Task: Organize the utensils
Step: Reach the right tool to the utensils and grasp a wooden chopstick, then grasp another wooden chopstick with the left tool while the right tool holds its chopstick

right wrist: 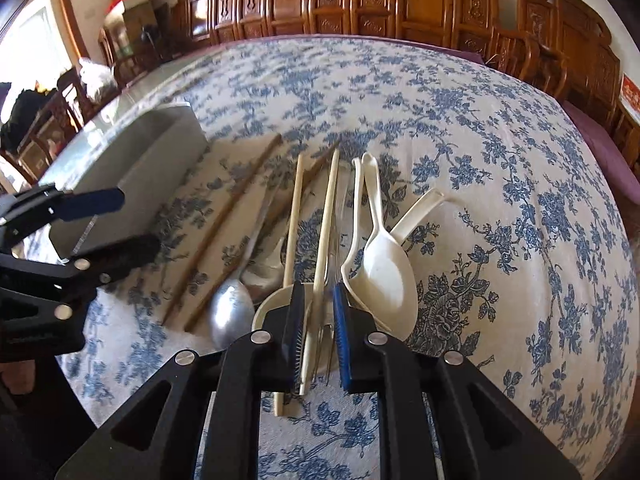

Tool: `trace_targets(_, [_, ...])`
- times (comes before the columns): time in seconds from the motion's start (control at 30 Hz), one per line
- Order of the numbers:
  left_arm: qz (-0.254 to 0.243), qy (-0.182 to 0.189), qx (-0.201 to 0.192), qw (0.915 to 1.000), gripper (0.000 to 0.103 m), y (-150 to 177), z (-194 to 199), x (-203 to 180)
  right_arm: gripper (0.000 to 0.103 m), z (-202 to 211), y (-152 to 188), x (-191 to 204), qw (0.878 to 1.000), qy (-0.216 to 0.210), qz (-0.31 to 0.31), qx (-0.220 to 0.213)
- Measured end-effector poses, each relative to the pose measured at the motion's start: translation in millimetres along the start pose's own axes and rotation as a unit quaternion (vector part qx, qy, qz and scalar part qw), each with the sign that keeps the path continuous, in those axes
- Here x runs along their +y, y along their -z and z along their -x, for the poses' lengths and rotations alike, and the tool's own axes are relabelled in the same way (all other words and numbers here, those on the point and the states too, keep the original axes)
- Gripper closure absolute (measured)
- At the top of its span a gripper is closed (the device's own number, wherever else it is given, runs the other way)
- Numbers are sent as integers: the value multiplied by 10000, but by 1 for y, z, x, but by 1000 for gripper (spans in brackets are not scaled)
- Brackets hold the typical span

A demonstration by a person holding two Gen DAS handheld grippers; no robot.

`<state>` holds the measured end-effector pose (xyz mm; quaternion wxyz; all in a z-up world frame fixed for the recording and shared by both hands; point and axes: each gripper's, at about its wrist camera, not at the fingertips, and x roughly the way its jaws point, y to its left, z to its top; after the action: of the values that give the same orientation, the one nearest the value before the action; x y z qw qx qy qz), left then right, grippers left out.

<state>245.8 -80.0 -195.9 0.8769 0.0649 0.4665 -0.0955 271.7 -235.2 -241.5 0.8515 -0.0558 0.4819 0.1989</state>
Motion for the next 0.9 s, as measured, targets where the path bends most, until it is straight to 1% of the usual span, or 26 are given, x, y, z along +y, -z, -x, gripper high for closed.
trace_targets(0.03, [-6,1,3,10000,38,-1,0,0,96,2,0,0,10000,-15,2,-25])
trace_targets(0.13, [-22,10,27,10000,39,-2,-3,0,97,10,1,-3,9998,-82,-98,-139])
trace_targets(0.33, [-75,108,223,9997,54,-5,-18,-6,97,41,7,-15,9973,-328,-420,-513])
trace_targets(0.37, [-98,142,277,9995,58,-5,-22,-8,97,47,8,-17,9967,-341,-459,-577])
trace_targets(0.43, [-122,156,362,9991,60,-4,-28,-10,97,56,10,-20,9958,-362,-499,-671])
trace_targets(0.6, [-189,25,628,9978,71,1,-45,-14,97,70,15,-22,9947,-416,-493,-802])
trace_targets(0.67, [-202,-38,710,9973,73,4,-49,-14,97,72,16,-20,9945,-445,-486,-817])
trace_targets(0.77, [-116,-13,713,9974,74,3,-49,-12,97,74,14,-18,9945,-440,-453,-837])
trace_targets(0.83, [-71,56,736,9972,85,3,-48,-11,97,76,14,-16,9945,-438,-421,-854])
trace_targets(0.87, [-62,73,763,9970,98,3,-48,-10,97,76,14,-16,9945,-435,-413,-858])
trace_targets(0.9, [-61,40,793,9968,99,4,-47,-10,97,77,14,-15,9945,-434,-405,-865])
